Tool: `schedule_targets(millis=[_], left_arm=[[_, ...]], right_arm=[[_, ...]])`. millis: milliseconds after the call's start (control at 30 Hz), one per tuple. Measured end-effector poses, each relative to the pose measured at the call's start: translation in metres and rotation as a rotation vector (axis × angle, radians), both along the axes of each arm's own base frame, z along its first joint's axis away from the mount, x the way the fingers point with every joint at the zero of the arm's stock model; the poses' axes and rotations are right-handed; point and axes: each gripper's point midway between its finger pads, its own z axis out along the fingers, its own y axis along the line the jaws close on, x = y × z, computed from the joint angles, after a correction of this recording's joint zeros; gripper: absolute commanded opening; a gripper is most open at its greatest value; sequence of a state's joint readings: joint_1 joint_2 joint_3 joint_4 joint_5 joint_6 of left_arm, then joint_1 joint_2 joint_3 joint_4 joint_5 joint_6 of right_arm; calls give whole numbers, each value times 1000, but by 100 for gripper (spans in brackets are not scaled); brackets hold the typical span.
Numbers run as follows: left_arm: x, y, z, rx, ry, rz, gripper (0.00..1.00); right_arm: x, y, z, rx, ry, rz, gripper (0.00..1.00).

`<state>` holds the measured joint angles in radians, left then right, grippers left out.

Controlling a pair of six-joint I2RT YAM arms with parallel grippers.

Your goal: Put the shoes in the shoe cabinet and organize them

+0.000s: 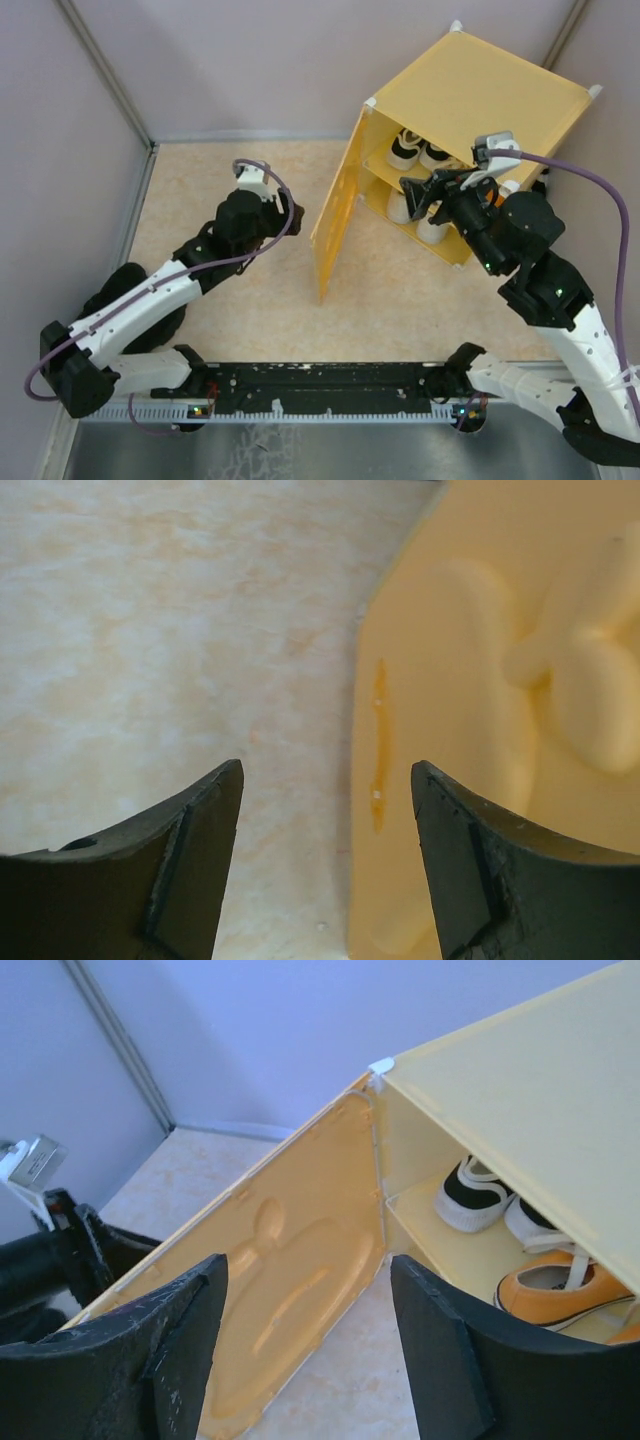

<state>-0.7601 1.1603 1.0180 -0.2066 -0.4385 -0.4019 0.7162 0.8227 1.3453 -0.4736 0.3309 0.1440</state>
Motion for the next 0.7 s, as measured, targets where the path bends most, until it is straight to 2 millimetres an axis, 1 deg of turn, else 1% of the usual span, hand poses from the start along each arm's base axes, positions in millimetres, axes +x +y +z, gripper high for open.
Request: schedule_targets(millis=[100, 167, 267, 300, 367, 467, 533, 567, 633, 700], left_arm=[[-4, -34, 2, -104, -14, -144, 72], [-6, -57, 1, -172, -23, -232, 71], [-7, -89, -8, -250, -14, -348, 70], [-6, -104, -11, -278, -14, -389, 70], [-4, -126, -16, -322, -17, -446, 69], [0, -162, -25, -368, -8, -529, 68], [2, -186, -32, -391, 5, -577, 68], [4, -196, -33, -400, 8, -594, 68], [6, -209, -36, -410, 15, -619, 68], [5, -214, -33, -415, 11, -632, 68]], right_arm=[[-5, 8, -3, 5, 25, 51, 68], [-8, 12, -1, 13, 31, 76, 68], [-15, 14, 11, 40, 19, 109, 68], [-17, 13, 16, 50, 10, 117, 68], [-21, 13, 25, 67, -2, 125, 69], [-27, 12, 33, 84, -12, 144, 69], [-29, 14, 34, 88, -9, 157, 69], [-29, 15, 33, 88, -3, 164, 69], [-29, 18, 31, 86, 7, 174, 69], [-28, 21, 28, 84, 17, 186, 69]])
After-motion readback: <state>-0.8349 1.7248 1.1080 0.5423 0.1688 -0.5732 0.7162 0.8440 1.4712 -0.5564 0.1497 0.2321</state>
